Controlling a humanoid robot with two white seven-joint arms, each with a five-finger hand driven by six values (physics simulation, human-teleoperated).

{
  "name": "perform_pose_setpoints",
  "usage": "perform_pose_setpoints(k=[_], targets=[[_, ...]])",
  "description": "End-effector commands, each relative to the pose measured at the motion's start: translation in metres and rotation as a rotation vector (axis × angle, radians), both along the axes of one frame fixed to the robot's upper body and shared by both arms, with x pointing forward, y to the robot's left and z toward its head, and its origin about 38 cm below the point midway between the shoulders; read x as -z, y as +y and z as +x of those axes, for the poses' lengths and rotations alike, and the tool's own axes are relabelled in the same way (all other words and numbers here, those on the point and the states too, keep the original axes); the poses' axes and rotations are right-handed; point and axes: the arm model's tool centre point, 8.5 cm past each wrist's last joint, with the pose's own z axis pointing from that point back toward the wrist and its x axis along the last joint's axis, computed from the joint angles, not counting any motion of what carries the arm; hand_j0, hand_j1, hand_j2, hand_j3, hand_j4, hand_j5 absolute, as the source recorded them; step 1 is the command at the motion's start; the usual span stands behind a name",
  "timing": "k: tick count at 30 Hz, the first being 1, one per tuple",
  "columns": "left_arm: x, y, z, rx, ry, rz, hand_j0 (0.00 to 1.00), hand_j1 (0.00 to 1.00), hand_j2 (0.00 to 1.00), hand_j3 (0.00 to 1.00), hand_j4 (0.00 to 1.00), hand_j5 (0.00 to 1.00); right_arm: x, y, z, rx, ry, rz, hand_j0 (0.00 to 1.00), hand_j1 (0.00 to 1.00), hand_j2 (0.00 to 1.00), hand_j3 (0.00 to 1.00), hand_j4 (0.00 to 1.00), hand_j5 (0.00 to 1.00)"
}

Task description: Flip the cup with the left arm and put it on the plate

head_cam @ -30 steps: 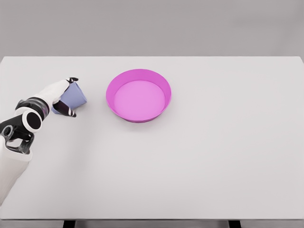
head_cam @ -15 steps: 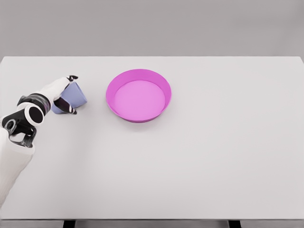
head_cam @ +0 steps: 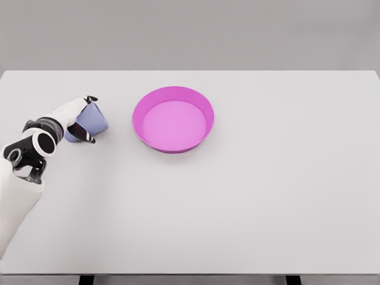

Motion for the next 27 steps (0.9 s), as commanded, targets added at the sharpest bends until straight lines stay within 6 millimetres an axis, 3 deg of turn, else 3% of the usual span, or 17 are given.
perform_pose_setpoints(k=[1, 3, 9, 17, 27], targets=[[-0.001, 0.000, 0.000, 0.003, -0.003, 0.003, 0.86, 0.86, 0.86, 0.86, 0.86, 0.86, 0.000, 0.000, 0.000, 0.001, 0.000, 0.000, 1.00, 1.00, 1.00, 1.00, 1.00, 1.00], [0.000, 0.000, 0.000, 0.002, -0.002, 0.003, 0.80, 0.80, 0.80, 0.80, 0.80, 0.80, 0.000, 0.000, 0.000, -0.001, 0.000, 0.000, 1.00, 1.00, 1.00, 1.00, 1.00, 1.00], [0.000, -0.002, -0.001, 0.007, 0.000, -0.004, 0.74, 0.74, 0.74, 0.74, 0.74, 0.74, 0.000, 0.000, 0.000, 0.001, 0.000, 0.000, 1.00, 1.00, 1.00, 1.00, 1.00, 1.00], [-0.002, -0.001, -0.001, 0.015, 0.004, -0.053, 0.74, 0.74, 0.74, 0.74, 0.74, 0.74, 0.000, 0.000, 0.000, -0.001, 0.000, 0.000, 1.00, 1.00, 1.00, 1.00, 1.00, 1.00], [-0.017, -0.002, 0.001, 0.252, -0.087, -0.224, 0.74, 0.74, 0.74, 0.74, 0.74, 0.74, 0.000, 0.000, 0.000, 0.001, 0.000, 0.000, 1.00, 1.00, 1.00, 1.00, 1.00, 1.00]])
